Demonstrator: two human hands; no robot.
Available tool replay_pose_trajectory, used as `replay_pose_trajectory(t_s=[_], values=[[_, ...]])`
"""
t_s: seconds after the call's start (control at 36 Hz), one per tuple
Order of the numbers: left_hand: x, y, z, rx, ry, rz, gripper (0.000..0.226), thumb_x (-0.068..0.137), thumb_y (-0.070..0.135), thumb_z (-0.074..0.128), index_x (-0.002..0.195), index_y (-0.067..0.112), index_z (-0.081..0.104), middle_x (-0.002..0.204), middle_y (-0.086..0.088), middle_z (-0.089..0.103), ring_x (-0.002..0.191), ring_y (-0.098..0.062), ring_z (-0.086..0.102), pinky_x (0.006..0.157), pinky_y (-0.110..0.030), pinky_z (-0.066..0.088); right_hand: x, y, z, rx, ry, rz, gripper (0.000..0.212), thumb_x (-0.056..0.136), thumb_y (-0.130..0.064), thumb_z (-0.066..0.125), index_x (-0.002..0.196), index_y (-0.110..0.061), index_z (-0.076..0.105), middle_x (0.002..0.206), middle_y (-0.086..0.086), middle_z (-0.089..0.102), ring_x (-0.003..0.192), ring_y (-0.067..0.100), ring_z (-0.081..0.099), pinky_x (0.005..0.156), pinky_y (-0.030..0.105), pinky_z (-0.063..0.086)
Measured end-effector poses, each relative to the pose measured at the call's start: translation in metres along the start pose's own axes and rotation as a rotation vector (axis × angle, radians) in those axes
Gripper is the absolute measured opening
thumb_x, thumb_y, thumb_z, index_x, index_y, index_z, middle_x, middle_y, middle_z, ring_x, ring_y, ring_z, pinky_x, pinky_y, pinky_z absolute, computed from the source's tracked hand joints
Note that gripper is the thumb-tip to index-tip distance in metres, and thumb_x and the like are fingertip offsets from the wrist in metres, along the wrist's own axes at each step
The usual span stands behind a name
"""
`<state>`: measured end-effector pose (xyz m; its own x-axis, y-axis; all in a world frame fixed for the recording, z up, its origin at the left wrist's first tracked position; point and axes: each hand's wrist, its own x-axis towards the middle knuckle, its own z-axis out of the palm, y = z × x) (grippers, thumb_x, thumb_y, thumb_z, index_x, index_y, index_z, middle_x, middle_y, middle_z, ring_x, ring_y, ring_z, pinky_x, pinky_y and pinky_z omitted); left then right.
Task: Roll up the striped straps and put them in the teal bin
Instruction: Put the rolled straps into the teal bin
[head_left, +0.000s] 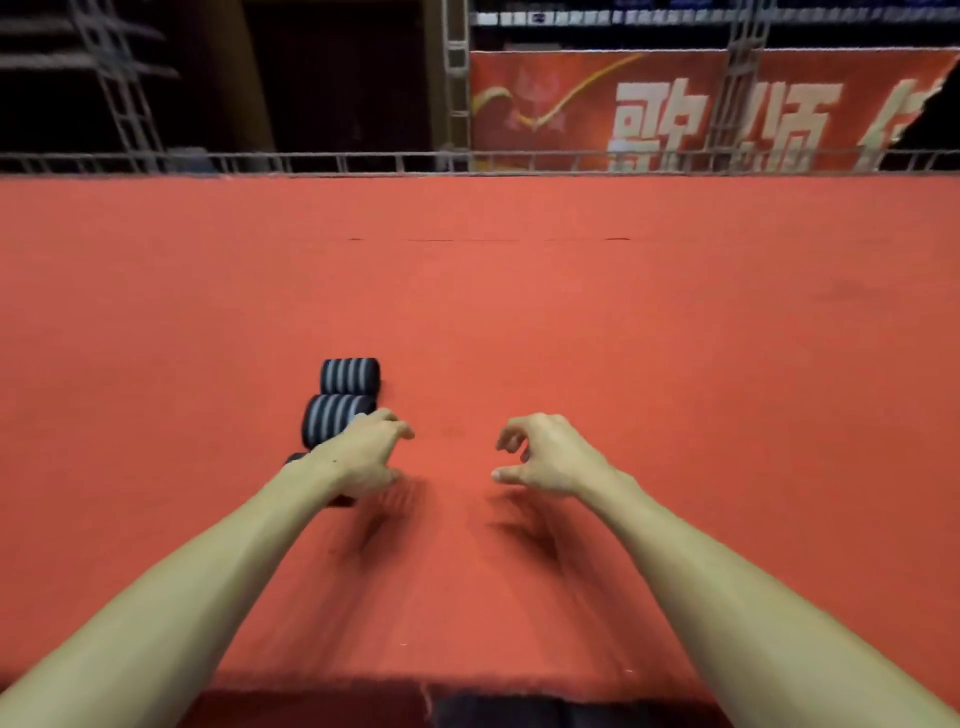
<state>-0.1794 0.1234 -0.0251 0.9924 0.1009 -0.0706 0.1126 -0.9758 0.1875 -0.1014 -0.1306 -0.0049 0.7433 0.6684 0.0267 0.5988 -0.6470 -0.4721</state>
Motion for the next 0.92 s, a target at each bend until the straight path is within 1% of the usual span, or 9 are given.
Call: replay_pose_trajectory(t_s=[0.08, 0.22, 0.31, 0.39, 0.56, 0.64, 0.69, 0.81, 0.92], values=[[-0.024, -0.024, -0.019, 0.087, -0.001, -0.112, 0.056, 0.086, 0.02, 0.067, 0.14, 0.016, 0.051, 0.134, -0.009, 0.048, 0.122, -0.03, 0.05, 0.105, -0.037, 0.041, 0.029, -0.039, 0.026, 0.036, -0.021, -0.089, 0.037, 0.079, -0.034, 0.081, 0.11, -0.018, 0.069, 0.11, 0.002, 0.069, 0.087, 0.014, 0.057, 0.079, 0.024, 0.043], [-0.042, -0.061, -0.014, 0.12, -0.011, -0.142, 0.052, 0.088, 0.018, 0.066, 0.137, 0.012, 0.051, 0.133, -0.009, 0.052, 0.126, -0.027, 0.051, 0.103, -0.029, 0.036, 0.054, -0.085, 0.065, 0.153, -0.032, -0.156, 0.041, 0.079, -0.032, 0.082, 0.115, -0.02, 0.067, 0.112, 0.002, 0.068, 0.086, 0.013, 0.055, 0.087, 0.03, 0.05], [-0.044, -0.07, -0.004, 0.118, 0.012, -0.1, 0.045, 0.087, 0.019, 0.066, 0.13, 0.013, 0.052, 0.128, -0.007, 0.059, 0.118, -0.026, 0.052, 0.091, -0.028, 0.036, 0.061, -0.097, 0.084, 0.219, -0.033, -0.164, 0.045, 0.079, -0.032, 0.081, 0.12, -0.023, 0.064, 0.115, 0.001, 0.066, 0.088, 0.012, 0.054, 0.09, 0.032, 0.051], [-0.043, -0.07, 0.004, 0.12, 0.008, -0.112, 0.039, 0.088, 0.022, 0.066, 0.12, 0.014, 0.044, 0.108, -0.004, 0.06, 0.103, -0.024, 0.041, 0.081, -0.032, 0.034, 0.062, -0.098, 0.096, 0.271, -0.034, -0.148, 0.052, 0.08, -0.032, 0.081, 0.127, -0.026, 0.059, 0.118, -0.002, 0.062, 0.091, 0.011, 0.053, 0.089, 0.03, 0.049], [-0.043, -0.079, 0.01, -0.019, 0.078, -0.05, 0.045, 0.078, 0.021, 0.077, 0.097, 0.023, 0.037, 0.085, 0.012, 0.047, 0.097, -0.017, 0.035, 0.072, -0.032, 0.033, 0.059, -0.089, 0.106, 0.362, -0.001, -0.148, 0.066, 0.077, -0.031, 0.084, 0.135, -0.031, 0.053, 0.12, -0.006, 0.054, 0.097, 0.011, 0.052, 0.097, 0.034, 0.049], [-0.043, -0.079, 0.011, -0.17, 0.126, 0.02, 0.046, 0.077, 0.023, 0.08, 0.092, 0.028, 0.037, 0.096, 0.007, 0.052, 0.094, -0.009, 0.036, 0.071, -0.021, 0.033, 0.06, -0.082, 0.102, 0.456, 0.016, -0.167, 0.074, 0.073, -0.027, 0.087, 0.137, -0.035, 0.052, 0.124, -0.007, 0.052, 0.098, 0.016, 0.059, 0.093, 0.03, 0.052], [-0.043, -0.072, 0.011, -0.272, 0.194, 0.068, 0.048, 0.074, 0.022, 0.083, 0.087, 0.03, 0.038, 0.098, 0.012, 0.052, 0.092, 0.001, 0.038, 0.072, -0.015, 0.033, 0.062, -0.078, 0.099, 0.515, 0.013, -0.189, 0.076, 0.069, -0.024, 0.09, 0.135, -0.035, 0.054, 0.125, -0.007, 0.053, 0.094, 0.016, 0.063, 0.087, 0.026, 0.054], [-0.037, -0.052, 0.009, -0.441, 0.279, 0.119, 0.044, 0.069, 0.015, 0.084, 0.083, 0.019, 0.042, 0.076, 0.013, 0.043, 0.067, -0.005, 0.035, 0.063, -0.025, 0.033, 0.063, -0.071, 0.096, 0.563, 0.026, -0.225, 0.069, 0.066, -0.02, 0.092, 0.128, -0.027, 0.063, 0.119, -0.011, 0.063, 0.081, -0.012, 0.06, 0.073, 0.007, 0.044], [-0.023, -0.043, 0.012, -0.514, 0.256, 0.142, 0.045, 0.071, 0.021, 0.085, 0.083, 0.019, 0.042, 0.076, 0.008, 0.047, 0.065, -0.006, 0.033, 0.061, -0.03, 0.033, 0.062, -0.063, 0.093, 0.579, 0.132, -0.222, 0.062, 0.066, -0.018, 0.092, 0.122, -0.021, 0.067, 0.111, -0.012, 0.064, 0.079, -0.023, 0.054, 0.073, 0.004, 0.042]])
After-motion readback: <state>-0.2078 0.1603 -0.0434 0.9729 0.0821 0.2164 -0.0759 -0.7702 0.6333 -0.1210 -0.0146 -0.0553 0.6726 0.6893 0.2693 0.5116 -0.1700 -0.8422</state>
